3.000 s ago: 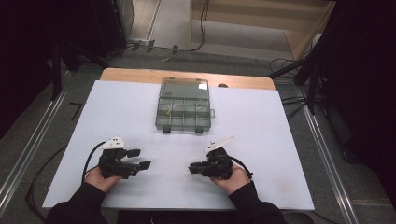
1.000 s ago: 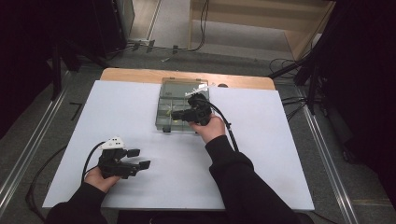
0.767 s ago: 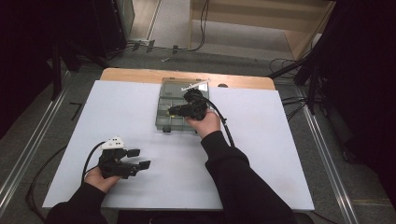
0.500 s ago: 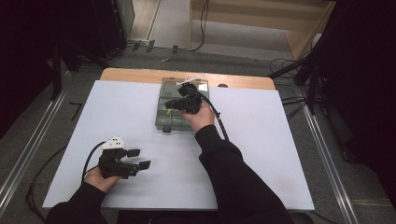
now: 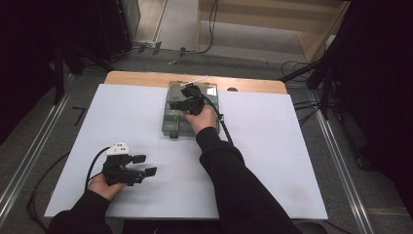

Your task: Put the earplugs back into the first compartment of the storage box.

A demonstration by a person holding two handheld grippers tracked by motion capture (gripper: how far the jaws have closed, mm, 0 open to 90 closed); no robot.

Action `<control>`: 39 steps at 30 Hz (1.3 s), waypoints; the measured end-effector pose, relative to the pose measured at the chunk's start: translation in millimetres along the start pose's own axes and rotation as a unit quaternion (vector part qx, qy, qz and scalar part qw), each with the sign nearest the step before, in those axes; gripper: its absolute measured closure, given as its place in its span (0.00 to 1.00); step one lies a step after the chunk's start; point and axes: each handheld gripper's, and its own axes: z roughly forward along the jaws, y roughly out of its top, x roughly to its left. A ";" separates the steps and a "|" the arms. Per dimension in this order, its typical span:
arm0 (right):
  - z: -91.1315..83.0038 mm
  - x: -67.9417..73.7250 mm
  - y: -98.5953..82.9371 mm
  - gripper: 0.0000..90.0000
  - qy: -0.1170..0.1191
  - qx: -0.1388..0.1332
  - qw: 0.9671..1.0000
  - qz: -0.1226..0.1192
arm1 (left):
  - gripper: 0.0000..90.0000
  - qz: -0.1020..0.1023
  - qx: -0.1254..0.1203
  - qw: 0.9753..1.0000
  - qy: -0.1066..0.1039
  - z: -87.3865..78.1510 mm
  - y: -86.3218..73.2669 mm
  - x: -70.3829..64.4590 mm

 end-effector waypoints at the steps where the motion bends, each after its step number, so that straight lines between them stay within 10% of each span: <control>1: 1.4 0.0 -0.3 0.80 -0.003 0.001 1.000 -0.001 | 0.30 0.001 0.000 1.000 0.000 0.2 0.4 0.3; 21: -29.1 7.9 -11.3 0.46 0.000 -0.028 0.998 -0.065 | 0.30 -0.006 -0.014 1.000 0.006 9.7 22.6 7.8; 39: -71.6 -7.4 -46.0 0.39 0.007 -0.049 0.998 -0.048 | 0.30 -0.021 -0.022 1.000 0.006 21.4 34.2 14.0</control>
